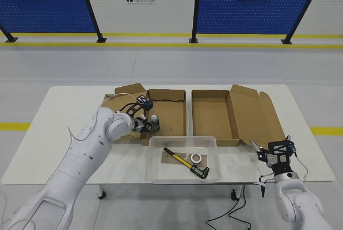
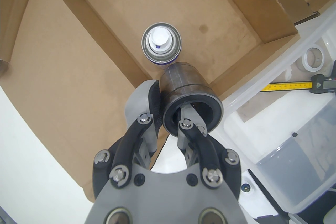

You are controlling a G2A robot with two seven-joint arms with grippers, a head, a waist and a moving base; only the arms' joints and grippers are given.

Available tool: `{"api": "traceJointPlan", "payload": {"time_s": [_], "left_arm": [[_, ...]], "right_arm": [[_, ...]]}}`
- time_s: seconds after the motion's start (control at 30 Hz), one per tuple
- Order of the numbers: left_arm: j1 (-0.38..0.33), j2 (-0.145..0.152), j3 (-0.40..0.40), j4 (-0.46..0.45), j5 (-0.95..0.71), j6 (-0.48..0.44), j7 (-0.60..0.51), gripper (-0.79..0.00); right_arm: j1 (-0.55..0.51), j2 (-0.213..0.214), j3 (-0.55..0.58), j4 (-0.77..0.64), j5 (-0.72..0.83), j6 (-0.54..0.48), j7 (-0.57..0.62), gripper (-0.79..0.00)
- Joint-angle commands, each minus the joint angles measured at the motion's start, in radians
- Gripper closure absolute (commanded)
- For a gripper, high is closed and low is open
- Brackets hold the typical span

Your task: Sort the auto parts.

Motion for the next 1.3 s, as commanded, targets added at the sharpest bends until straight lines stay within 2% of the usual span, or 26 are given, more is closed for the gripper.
{"api": "traceJointPlan", "payload": {"time_s": [0.0,0.63,0.67,0.9,1.0,1.17,1.27], "left_arm": [[-0.007,-0.004,0.009,0.015,0.003,-0.001,0.002,0.000],[-0.054,-0.031,0.052,0.104,0.019,-0.012,0.004,0.000],[-0.053,-0.032,0.052,0.105,0.020,-0.012,0.005,-0.028],[-0.053,-0.035,0.053,0.115,0.024,-0.013,0.005,-0.083],[-0.058,-0.036,0.049,0.128,0.027,-0.020,0.011,-0.206],[-0.057,-0.037,0.049,0.120,0.031,-0.016,0.009,-0.317],[-0.055,-0.037,0.044,0.114,0.031,-0.019,0.013,-0.280]], "right_arm": [[0.000,0.000,0.000,0.000,0.000,0.000,0.000,-0.785],[0.000,0.000,0.000,0.000,0.000,0.000,0.000,-0.785],[0.000,0.000,0.000,0.000,0.000,0.000,0.000,-0.785],[0.000,0.000,0.000,0.000,0.000,0.000,0.000,-0.785],[0.000,0.000,0.000,0.000,0.000,0.000,0.000,-0.785],[0.000,0.000,0.000,0.000,0.000,0.000,0.000,-0.785],[0.000,0.000,0.000,0.000,0.000,0.000,0.000,-0.785]]}}
